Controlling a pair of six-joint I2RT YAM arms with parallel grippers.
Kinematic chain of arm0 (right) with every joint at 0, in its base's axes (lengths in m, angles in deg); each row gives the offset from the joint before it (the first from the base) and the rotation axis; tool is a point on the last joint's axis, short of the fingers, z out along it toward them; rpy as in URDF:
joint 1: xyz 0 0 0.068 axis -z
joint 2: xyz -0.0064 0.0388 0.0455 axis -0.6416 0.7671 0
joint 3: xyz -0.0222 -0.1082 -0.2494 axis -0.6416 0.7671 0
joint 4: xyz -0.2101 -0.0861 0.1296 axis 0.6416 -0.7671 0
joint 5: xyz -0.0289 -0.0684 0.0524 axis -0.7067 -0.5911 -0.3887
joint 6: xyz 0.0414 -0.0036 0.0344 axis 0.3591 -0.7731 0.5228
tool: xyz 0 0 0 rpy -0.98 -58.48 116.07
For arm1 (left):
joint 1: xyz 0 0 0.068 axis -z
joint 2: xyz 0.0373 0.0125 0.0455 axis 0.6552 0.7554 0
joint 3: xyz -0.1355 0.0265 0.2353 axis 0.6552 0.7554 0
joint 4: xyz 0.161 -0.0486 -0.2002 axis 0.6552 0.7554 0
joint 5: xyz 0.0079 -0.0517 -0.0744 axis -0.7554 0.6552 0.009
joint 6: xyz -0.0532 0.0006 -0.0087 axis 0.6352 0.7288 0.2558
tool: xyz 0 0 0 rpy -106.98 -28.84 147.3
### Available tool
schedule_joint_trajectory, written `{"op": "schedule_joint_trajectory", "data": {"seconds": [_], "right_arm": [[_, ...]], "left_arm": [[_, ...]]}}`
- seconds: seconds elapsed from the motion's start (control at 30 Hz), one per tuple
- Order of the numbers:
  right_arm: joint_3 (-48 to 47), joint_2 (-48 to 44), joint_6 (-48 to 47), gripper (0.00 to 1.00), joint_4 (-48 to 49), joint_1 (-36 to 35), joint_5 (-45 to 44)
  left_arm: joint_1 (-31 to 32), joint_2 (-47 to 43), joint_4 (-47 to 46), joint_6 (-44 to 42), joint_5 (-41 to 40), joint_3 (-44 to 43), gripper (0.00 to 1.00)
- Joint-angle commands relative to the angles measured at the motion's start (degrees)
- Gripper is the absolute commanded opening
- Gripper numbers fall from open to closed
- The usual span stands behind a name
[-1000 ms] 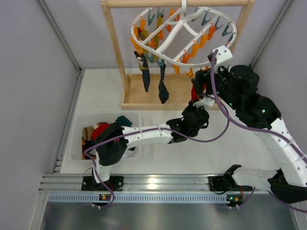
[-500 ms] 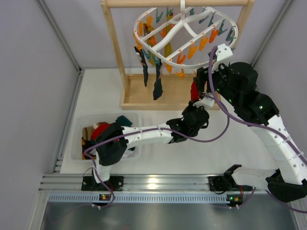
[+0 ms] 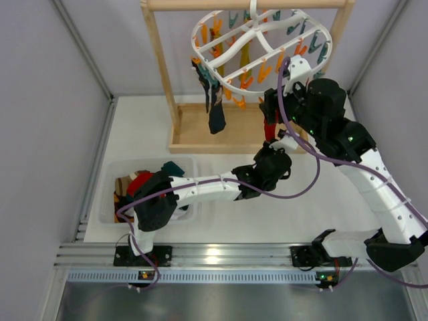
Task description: Remove the socks clipped to the hanger
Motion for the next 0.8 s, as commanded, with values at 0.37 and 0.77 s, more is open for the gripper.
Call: {"op": "schedule_joint_trajectory", "data": {"seconds": [0.37,0.77], "right_arm": [[2.83,0.41,2.74,0.64,14.35,-2.34,-0.88],[4.43,-3.02,1.07,0.67,14.1,-4.37,-2.99]], "left_arm": [[0.02,-1.82,-0.8,-0.18,1.29,-0.69,0.0],[0.02,-1.46,-0.62,0.08,1.37,-0.87,0.0]]}}
